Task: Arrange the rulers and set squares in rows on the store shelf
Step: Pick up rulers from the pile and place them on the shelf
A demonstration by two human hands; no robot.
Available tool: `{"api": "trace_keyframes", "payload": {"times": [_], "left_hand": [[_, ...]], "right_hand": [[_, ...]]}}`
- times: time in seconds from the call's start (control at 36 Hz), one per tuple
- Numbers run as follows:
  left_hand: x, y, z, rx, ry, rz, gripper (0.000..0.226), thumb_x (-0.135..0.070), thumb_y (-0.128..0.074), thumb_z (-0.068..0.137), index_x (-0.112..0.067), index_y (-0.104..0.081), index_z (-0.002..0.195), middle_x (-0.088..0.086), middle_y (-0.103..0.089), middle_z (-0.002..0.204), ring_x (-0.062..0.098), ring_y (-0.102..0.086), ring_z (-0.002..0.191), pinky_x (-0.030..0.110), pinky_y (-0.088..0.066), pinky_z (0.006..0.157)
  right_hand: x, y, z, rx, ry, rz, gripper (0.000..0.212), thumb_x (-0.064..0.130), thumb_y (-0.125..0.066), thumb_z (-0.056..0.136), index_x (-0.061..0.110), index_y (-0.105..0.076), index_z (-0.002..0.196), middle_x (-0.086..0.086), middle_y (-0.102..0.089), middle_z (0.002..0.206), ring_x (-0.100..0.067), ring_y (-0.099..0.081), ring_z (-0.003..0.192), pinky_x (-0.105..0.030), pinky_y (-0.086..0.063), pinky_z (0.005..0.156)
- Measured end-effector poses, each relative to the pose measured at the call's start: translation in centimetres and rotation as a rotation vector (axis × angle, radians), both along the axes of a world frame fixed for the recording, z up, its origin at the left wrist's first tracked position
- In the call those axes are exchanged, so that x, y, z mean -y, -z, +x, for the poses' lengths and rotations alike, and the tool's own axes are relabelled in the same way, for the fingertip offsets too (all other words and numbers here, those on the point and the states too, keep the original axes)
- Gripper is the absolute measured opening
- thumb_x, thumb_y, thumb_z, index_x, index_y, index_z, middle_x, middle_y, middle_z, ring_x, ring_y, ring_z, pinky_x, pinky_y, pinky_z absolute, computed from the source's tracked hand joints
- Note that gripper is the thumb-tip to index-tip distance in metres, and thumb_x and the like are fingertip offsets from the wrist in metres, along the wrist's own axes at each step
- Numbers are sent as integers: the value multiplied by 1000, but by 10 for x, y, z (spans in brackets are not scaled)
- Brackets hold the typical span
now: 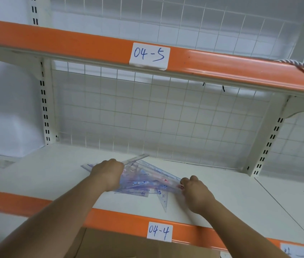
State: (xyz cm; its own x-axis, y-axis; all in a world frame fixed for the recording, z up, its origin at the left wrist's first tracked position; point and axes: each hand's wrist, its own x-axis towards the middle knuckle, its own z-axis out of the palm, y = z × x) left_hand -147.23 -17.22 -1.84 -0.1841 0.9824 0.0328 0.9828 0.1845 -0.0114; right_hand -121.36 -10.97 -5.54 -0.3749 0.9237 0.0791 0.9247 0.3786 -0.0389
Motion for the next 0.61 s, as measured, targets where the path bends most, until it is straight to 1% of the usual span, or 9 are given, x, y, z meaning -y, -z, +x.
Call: {"api": "trace_keyframes", "payload": {"times": [0.08, 0.17, 0.25, 0.31, 0.36, 0.44, 0.5, 0.56, 0.61], "left_hand": [[-1, 0, 8, 11, 9, -4, 35, -25, -62, 85, -20, -56, 120, 4, -51, 116, 23, -55, 108, 31, -47, 82], [-2, -3, 19, 2, 34, 1, 38, -16, -57, 87, -21, -54, 125, 4, -50, 119, 23, -56, 109, 32, -49, 86], [-4, -7, 34, 4, 55, 9, 35, -13, -52, 88, -21, -54, 122, 4, -50, 121, 23, -55, 110, 32, -48, 88], [-5, -9, 46, 8, 73, 18, 27, -12, -51, 88, -19, -56, 114, 4, -50, 121, 24, -56, 108, 31, -48, 86], [-7, -11, 59, 25, 90, 23, 24, -11, -51, 87, -18, -58, 109, 3, -52, 122, 22, -57, 107, 28, -47, 85], [-8, -14, 79, 32, 115, -4, 26, -11, -56, 86, -17, -58, 111, 2, -57, 118, 19, -58, 102, 26, -46, 79], [-7, -17, 94, 29, 127, -7, 25, -11, -58, 85, -16, -57, 110, 4, -57, 116, 20, -59, 102, 27, -46, 76], [-6, -19, 110, 27, 143, -3, 27, -13, -59, 86, -15, -55, 112, 4, -54, 118, 22, -59, 105, 28, -46, 76], [-4, -19, 127, 28, 163, -2, 28, -16, -59, 87, -16, -55, 115, 4, -52, 119, 22, -57, 107, 29, -46, 80]], "right_hand": [[3, 0, 11, 2, 24, 17, 27, 13, -49, 93, 13, -51, 120, -10, -48, 115, -27, -54, 104, -28, -37, 72], [6, -2, 25, 0, 53, 42, 25, 13, -46, 94, 14, -52, 118, -9, -49, 115, -28, -53, 105, -29, -38, 72], [9, -6, 41, 1, 81, 70, 25, 14, -45, 94, 14, -51, 118, -10, -48, 115, -28, -53, 105, -29, -38, 72], [12, -8, 53, -10, 101, 84, 26, 14, -43, 95, 14, -51, 120, -9, -48, 116, -27, -52, 106, -29, -39, 71], [15, -11, 67, -25, 121, 93, 28, 13, -43, 95, 16, -51, 121, -8, -49, 116, -26, -52, 105, -31, -43, 74], [19, -15, 89, -22, 148, 103, 30, 14, -43, 95, 17, -49, 125, -8, -49, 118, -26, -51, 108, -32, -45, 80], [22, -16, 105, -17, 160, 109, 32, 15, -43, 96, 17, -48, 127, -8, -49, 119, -25, -51, 108, -32, -46, 82], [26, -16, 122, -11, 167, 113, 32, 16, -43, 96, 17, -48, 128, -8, -49, 120, -25, -51, 108, -32, -45, 82], [30, -16, 141, 6, 170, 115, 33, 16, -43, 96, 17, -47, 129, -8, -48, 120, -25, -51, 108, -31, -45, 80]]}}
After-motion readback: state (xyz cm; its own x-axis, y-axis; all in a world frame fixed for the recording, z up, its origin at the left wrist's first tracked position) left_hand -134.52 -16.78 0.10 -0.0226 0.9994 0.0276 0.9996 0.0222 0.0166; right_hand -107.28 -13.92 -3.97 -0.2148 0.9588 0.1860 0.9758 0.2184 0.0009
